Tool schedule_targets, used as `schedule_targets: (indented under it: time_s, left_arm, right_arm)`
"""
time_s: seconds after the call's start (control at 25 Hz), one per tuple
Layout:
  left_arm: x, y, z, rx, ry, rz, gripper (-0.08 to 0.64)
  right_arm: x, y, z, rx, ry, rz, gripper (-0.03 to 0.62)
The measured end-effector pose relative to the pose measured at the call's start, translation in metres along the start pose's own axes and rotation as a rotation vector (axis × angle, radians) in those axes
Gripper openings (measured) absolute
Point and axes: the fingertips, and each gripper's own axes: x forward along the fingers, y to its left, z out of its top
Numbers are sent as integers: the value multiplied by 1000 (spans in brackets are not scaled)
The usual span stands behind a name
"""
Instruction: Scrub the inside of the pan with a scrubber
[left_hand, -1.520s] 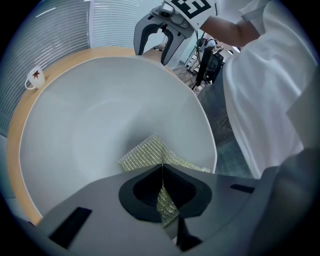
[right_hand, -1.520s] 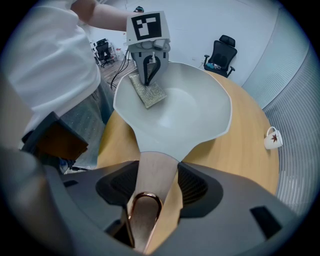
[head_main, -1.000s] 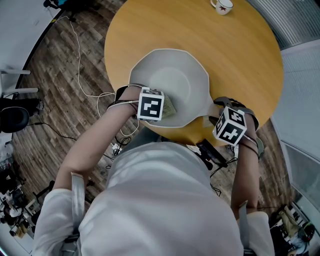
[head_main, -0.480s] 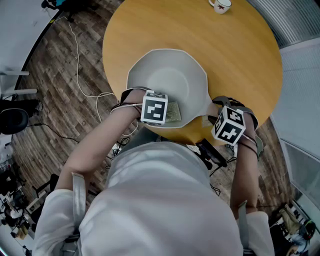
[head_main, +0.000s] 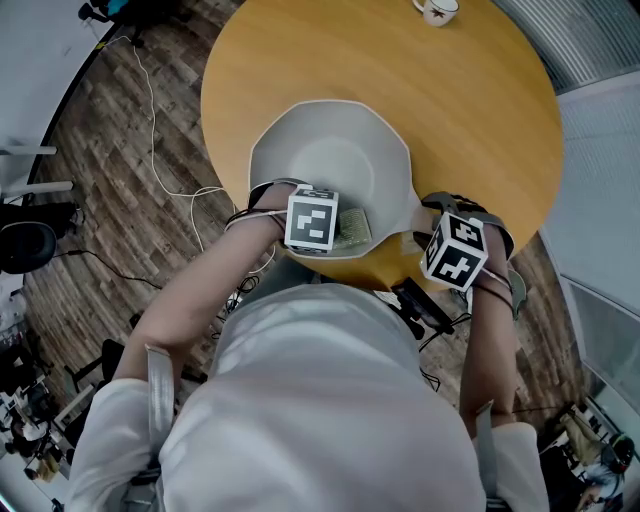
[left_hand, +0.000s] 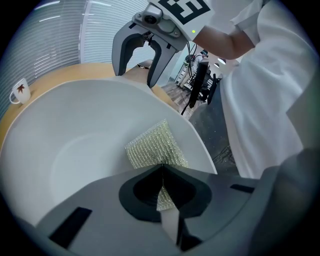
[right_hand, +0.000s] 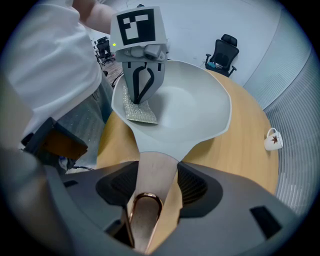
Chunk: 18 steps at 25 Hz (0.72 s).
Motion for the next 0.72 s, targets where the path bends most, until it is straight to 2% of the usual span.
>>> schedule_targets:
  time_s: [0.72]
  left_arm:
    - [9, 14, 24, 10, -73, 24, 17]
  right_arm:
    - [4, 0, 1, -5, 8, 7, 241]
